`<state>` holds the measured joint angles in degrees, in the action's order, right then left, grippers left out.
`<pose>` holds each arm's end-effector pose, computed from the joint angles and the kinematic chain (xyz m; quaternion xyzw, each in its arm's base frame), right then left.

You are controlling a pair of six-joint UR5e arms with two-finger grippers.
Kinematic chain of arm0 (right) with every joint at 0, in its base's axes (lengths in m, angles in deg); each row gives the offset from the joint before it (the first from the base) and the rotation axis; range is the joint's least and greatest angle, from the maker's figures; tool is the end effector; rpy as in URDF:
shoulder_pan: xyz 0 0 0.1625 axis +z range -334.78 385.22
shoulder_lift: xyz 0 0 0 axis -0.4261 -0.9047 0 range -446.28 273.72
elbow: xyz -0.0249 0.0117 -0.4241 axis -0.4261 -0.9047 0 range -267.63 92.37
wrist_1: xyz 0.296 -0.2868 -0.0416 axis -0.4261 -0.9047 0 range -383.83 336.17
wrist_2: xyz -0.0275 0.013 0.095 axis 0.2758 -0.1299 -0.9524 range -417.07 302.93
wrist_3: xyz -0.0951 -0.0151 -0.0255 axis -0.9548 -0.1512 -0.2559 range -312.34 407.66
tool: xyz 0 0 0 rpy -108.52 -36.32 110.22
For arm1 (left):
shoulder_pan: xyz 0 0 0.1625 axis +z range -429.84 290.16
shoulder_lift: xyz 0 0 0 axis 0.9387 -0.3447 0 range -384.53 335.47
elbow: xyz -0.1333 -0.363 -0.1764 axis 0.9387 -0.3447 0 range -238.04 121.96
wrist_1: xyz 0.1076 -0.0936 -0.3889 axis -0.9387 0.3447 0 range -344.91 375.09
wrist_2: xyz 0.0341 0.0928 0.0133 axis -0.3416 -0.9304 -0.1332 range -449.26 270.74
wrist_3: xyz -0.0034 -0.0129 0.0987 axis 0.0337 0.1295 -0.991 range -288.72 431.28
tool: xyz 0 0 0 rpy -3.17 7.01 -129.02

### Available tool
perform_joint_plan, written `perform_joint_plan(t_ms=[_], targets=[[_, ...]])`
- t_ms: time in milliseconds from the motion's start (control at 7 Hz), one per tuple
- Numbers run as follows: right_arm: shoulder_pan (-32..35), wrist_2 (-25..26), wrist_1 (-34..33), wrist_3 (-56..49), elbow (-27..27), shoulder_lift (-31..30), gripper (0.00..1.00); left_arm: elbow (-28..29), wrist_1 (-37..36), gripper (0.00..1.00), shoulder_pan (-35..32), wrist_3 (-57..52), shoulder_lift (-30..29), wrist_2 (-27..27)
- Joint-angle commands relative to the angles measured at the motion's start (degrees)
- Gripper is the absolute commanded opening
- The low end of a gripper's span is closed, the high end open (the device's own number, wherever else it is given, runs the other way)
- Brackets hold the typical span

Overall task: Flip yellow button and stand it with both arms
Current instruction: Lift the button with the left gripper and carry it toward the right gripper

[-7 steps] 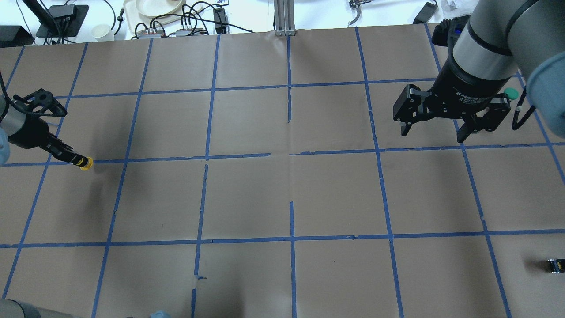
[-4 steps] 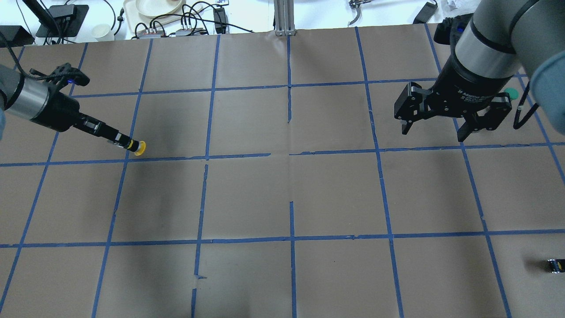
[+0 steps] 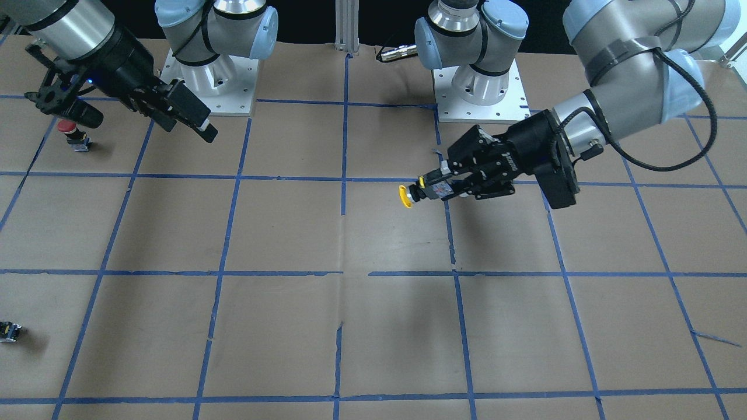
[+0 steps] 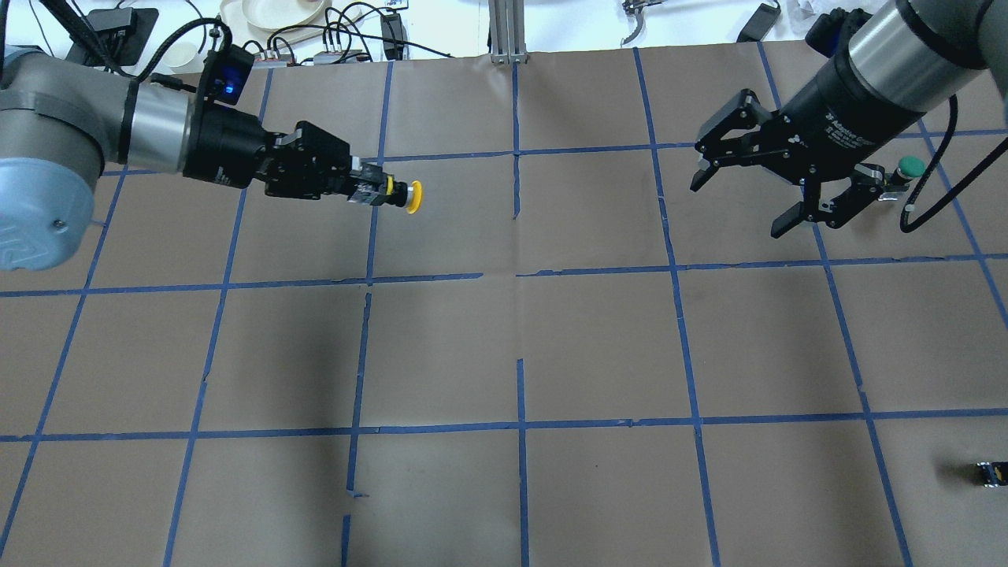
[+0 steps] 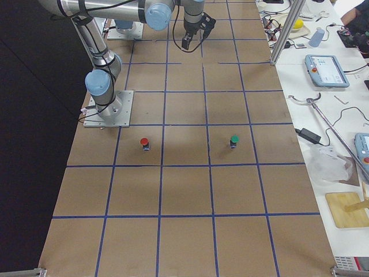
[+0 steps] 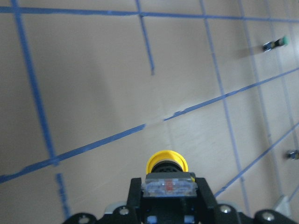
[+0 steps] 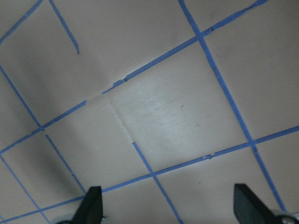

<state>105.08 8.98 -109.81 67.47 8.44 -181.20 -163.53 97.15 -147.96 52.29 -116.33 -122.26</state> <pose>0.0924 -0.4705 0.4784 0.2616 0.9416 0.0615 0.2028 -0.1139 -0.5119 0.4010 -0.0155 -0.8766 0.0575 0.4775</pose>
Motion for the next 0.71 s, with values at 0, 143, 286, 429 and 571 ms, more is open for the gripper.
perform_joint_plan(t_ms=[0, 143, 286, 429, 571], targets=[[-1.6, -12.9, -0.1, 11.9, -1.0, 1.2, 1.0, -0.4, -0.3, 0.02, -6.3, 11.8, 1.4, 15.8], [-1.7, -19.0, -0.3, 18.4, -1.2, 2.2, 1.0, -0.8, -0.2, 0.02, -8.4, 13.8, 1.7, 22.1], [-1.7, -23.3, -0.4, 22.6, -2.3, 3.0, 1.0, -1.3, -0.2, 0.01, -10.0, 14.1, 1.7, 27.2], [-1.8, -26.5, -0.4, 26.3, -2.9, 3.2, 1.0, -2.3, -0.2, 0.01, -10.3, 14.1, 2.1, 34.0], [-1.8, -28.4, -0.3, 30.0, -3.6, 2.6, 1.0, -3.0, -0.4, 0.01, -10.3, 14.1, 1.8, 36.1]])
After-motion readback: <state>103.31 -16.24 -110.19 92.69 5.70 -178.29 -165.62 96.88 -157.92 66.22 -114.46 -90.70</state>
